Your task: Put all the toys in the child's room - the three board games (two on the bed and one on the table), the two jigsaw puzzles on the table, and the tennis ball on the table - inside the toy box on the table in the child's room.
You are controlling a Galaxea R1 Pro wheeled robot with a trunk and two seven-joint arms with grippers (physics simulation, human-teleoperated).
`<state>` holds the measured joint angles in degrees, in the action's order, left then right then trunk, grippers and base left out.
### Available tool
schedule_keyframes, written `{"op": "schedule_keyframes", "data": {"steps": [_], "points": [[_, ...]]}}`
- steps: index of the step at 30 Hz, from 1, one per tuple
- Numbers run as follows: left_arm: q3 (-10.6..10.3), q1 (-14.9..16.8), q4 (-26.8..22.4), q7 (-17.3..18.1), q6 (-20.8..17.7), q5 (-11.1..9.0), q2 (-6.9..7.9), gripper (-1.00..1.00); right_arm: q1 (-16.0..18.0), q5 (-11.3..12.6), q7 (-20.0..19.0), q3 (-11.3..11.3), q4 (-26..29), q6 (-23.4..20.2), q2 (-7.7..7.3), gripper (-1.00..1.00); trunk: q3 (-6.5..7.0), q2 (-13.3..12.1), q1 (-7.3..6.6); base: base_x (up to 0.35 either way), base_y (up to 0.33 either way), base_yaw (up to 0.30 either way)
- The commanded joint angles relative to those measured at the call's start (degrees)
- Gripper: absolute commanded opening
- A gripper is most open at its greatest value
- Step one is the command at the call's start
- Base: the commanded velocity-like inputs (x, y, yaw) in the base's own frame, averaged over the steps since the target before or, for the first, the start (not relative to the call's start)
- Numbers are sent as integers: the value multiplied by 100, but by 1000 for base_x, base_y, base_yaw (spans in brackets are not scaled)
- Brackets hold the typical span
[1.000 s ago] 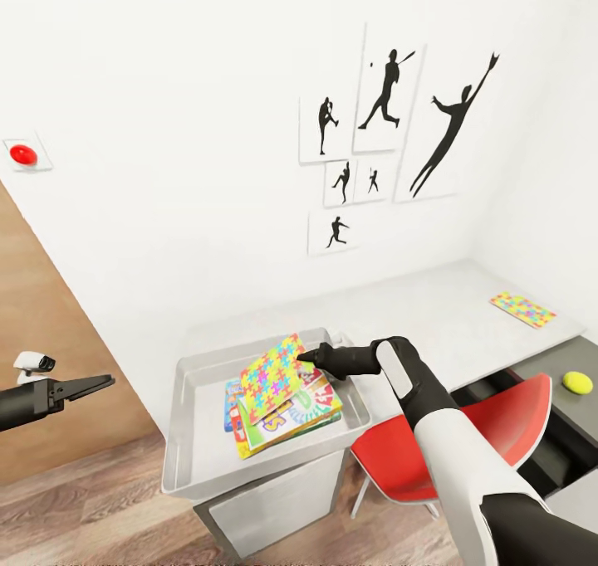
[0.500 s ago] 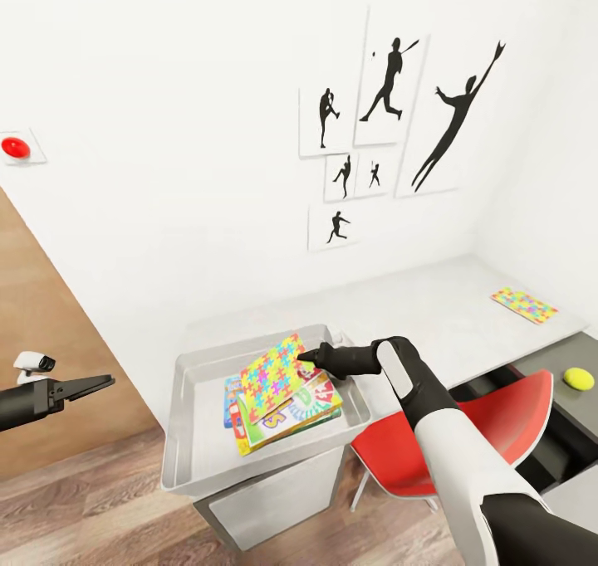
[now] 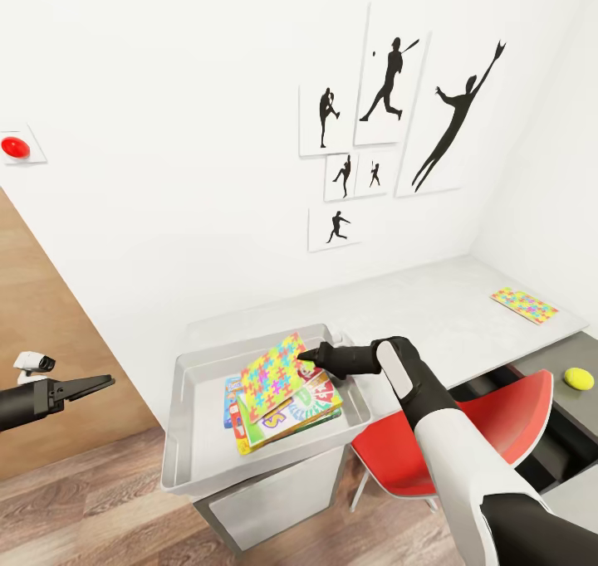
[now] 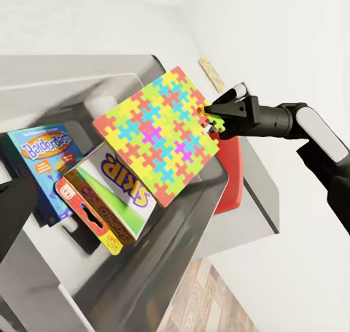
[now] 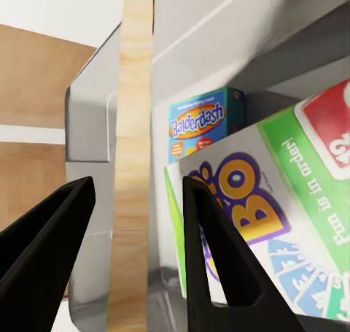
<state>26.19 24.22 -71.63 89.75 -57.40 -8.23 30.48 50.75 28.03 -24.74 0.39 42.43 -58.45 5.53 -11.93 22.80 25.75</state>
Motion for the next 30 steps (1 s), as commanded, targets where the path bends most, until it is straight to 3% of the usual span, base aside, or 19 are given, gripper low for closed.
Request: {"op": "schedule_keyframes", "data": {"steps": [1,24,27,30], "points": [[0,4,0,25,-61,6,2,100,5,-54,-50,-4,2,-12,1,100,-12,12,3,0,0,0],[0,4,0,25,-61,6,2,100,-3,-17,71,-7,47,56,-19,100,-9,12,3,0,0,0],[0,4,0,25,-61,6,2,100,-43,11,1,-97,134,39,-95,100,8,12,3,0,0,0],[0,4,0,25,-60,6,2,100,-99,22,-224,-327,466,29,-189,100,33,12,3,0,0,0]]}}
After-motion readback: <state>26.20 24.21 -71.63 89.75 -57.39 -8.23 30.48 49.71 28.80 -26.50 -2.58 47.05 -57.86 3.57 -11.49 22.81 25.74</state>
